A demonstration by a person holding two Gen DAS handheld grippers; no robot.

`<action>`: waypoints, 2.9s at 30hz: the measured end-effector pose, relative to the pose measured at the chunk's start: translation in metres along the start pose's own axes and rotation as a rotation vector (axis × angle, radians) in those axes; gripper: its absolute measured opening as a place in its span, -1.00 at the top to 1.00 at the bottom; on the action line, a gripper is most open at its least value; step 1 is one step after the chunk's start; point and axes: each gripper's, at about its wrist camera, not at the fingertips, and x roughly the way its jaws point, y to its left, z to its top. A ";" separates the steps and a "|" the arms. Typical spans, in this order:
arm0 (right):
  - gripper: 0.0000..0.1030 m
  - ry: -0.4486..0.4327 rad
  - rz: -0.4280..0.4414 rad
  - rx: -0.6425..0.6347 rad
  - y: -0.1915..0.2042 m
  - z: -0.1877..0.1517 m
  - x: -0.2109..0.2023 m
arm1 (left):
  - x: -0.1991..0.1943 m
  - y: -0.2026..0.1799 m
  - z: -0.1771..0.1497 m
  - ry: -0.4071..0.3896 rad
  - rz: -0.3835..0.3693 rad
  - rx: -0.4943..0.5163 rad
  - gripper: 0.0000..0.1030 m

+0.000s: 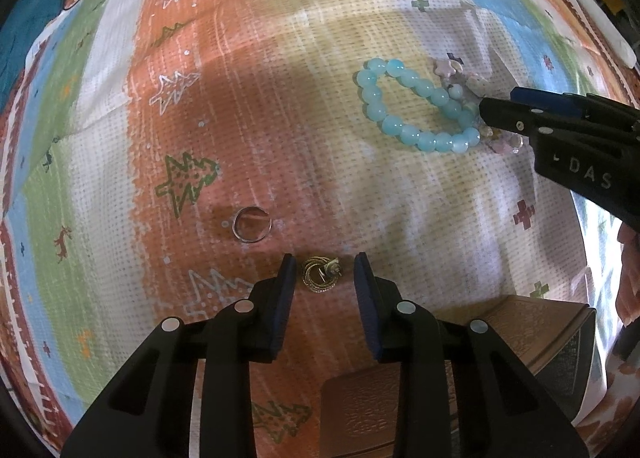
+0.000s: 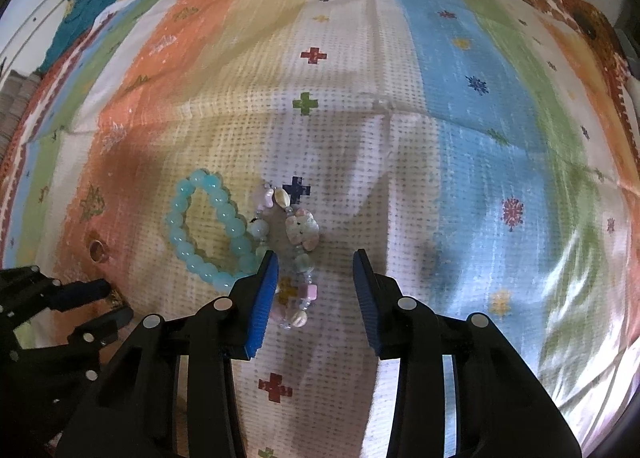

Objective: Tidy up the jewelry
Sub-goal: 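Close the left tool fingers on the small gold ring and lift it, then carry the gold ring with the left tool while the right carries the shell bracelet to the tin, then open both tools over the tin to release the ring and shell bracelet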

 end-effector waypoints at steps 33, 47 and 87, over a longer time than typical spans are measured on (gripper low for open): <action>0.77 -0.140 -0.042 -0.087 0.014 -0.014 -0.059 | -0.057 0.012 -0.012 -0.130 0.012 -0.040 0.82; 0.77 -0.275 -0.011 -0.097 0.026 -0.036 -0.120 | -0.127 -0.009 -0.040 -0.285 -0.037 -0.027 0.82; 0.77 -0.355 0.126 -0.181 0.061 -0.129 -0.189 | -0.173 -0.032 -0.127 -0.394 -0.068 -0.026 0.80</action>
